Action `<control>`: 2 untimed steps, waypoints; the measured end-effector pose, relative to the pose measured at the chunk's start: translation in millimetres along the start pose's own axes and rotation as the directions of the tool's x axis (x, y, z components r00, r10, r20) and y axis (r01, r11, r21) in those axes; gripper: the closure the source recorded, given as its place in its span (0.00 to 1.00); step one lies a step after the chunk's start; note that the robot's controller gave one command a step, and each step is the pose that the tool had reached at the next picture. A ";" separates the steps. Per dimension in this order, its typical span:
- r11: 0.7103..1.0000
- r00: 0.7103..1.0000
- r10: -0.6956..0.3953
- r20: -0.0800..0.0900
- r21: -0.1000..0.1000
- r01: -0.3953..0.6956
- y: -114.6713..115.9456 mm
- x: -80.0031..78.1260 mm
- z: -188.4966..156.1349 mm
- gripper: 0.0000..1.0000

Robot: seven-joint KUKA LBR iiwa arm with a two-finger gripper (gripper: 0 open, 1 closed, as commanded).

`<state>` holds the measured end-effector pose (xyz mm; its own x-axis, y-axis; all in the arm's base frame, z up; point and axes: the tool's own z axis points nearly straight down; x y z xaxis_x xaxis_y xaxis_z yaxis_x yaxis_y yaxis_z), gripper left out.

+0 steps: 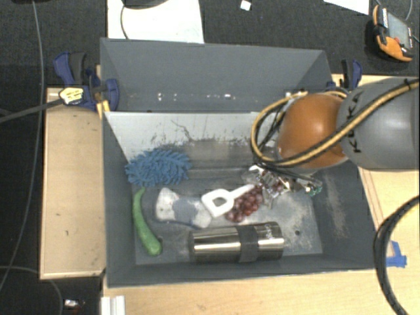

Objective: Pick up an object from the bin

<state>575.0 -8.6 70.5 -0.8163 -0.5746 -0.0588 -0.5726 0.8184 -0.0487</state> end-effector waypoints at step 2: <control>1.000 1.000 -0.014 0.000 -0.001 0.014 7.5 -1.2 -8.9 1.00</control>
Offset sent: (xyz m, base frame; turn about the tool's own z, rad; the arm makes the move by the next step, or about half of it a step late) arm -0.0040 0.0064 0.0081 -0.0124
